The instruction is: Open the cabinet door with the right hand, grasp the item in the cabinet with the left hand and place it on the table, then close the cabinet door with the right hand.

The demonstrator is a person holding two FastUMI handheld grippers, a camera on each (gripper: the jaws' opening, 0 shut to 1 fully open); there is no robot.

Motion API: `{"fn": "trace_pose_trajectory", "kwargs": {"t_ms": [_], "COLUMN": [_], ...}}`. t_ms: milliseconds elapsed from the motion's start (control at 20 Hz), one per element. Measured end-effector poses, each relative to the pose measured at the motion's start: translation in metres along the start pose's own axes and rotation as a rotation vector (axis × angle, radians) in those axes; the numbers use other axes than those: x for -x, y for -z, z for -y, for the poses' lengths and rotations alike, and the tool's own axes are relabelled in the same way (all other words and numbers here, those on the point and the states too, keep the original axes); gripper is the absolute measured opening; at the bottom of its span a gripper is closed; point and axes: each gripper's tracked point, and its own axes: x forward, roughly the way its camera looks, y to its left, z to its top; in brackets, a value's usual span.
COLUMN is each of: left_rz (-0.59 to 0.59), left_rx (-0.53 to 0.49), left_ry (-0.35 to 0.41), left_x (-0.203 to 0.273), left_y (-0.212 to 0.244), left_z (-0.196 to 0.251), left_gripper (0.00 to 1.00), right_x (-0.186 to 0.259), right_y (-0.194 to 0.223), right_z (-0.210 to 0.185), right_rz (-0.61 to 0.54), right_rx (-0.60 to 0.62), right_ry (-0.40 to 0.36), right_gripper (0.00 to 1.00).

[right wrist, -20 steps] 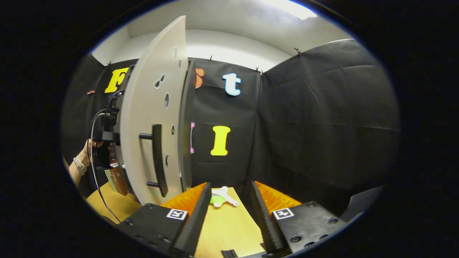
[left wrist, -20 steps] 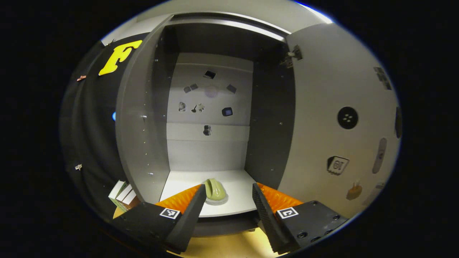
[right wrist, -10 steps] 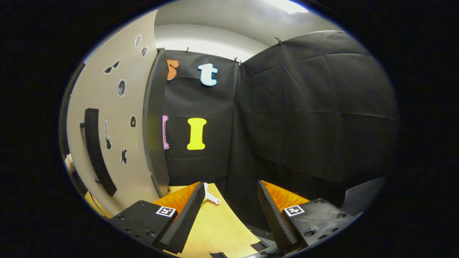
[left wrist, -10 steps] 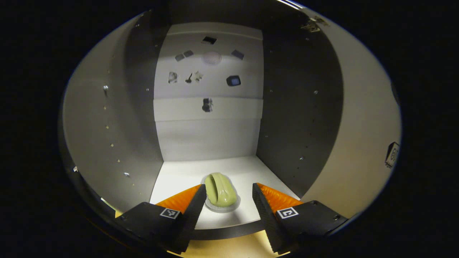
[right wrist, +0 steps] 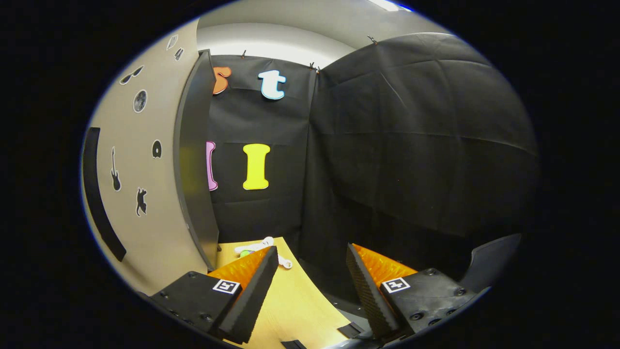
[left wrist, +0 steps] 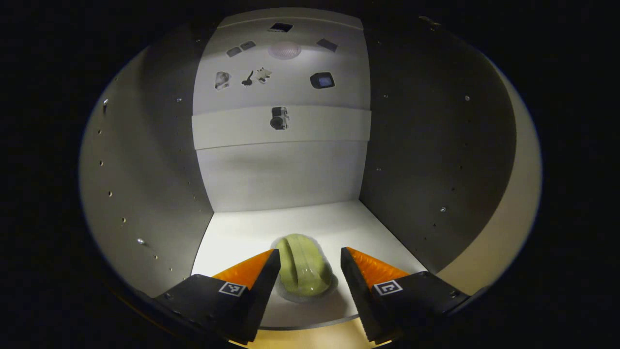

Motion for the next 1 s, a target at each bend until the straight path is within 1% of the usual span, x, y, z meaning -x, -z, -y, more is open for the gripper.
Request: {"fn": "trace_pose_trajectory", "kwargs": {"t_ms": [200, 300, 400, 450, 500, 600, 700, 850, 1000], "left_rz": [-0.024, -0.040, -0.055, -0.059, -0.053, -0.035, -0.044, -0.038, -0.047], "left_rx": [0.005, 0.038, 0.073, 0.085, 0.089, 0.078, 0.071, 0.088, 0.106], "left_ry": [-0.009, -0.028, -0.042, -0.051, -0.053, -0.056, -0.059, -0.072, -0.109], "left_x": [-0.017, -0.024, -0.030, -0.031, -0.032, -0.033, -0.032, -0.030, -0.021], "left_y": [0.006, 0.011, 0.017, 0.019, 0.018, 0.013, 0.015, 0.015, 0.017], "left_z": [-0.004, -0.009, -0.013, -0.015, -0.016, -0.016, -0.016, -0.017, -0.022], "left_gripper": [0.79, 0.78, 0.75, 0.67, 0.64, 0.49, 0.27, 0.24, 0.21], "right_x": [-0.005, -0.006, -0.008, -0.008, -0.009, -0.009, -0.011, -0.014, -0.013], "right_y": [0.001, 0.003, 0.004, 0.006, 0.008, 0.012, 0.016, 0.015, 0.014], "right_z": [0.003, 0.004, 0.005, 0.003, 0.002, 0.002, -0.001, -0.010, -0.013], "right_rz": [-0.010, -0.023, -0.030, -0.039, -0.047, -0.067, -0.079, -0.079, -0.076], "right_rx": [-0.033, -0.051, -0.064, -0.073, -0.083, -0.093, -0.091, -0.073, -0.080], "right_ry": [-0.001, -0.002, 0.000, -0.004, -0.013, -0.025, -0.037, -0.052, -0.063], "right_gripper": [0.90, 0.90, 0.91, 0.90, 0.91, 0.92, 0.92, 0.92, 0.92]}}
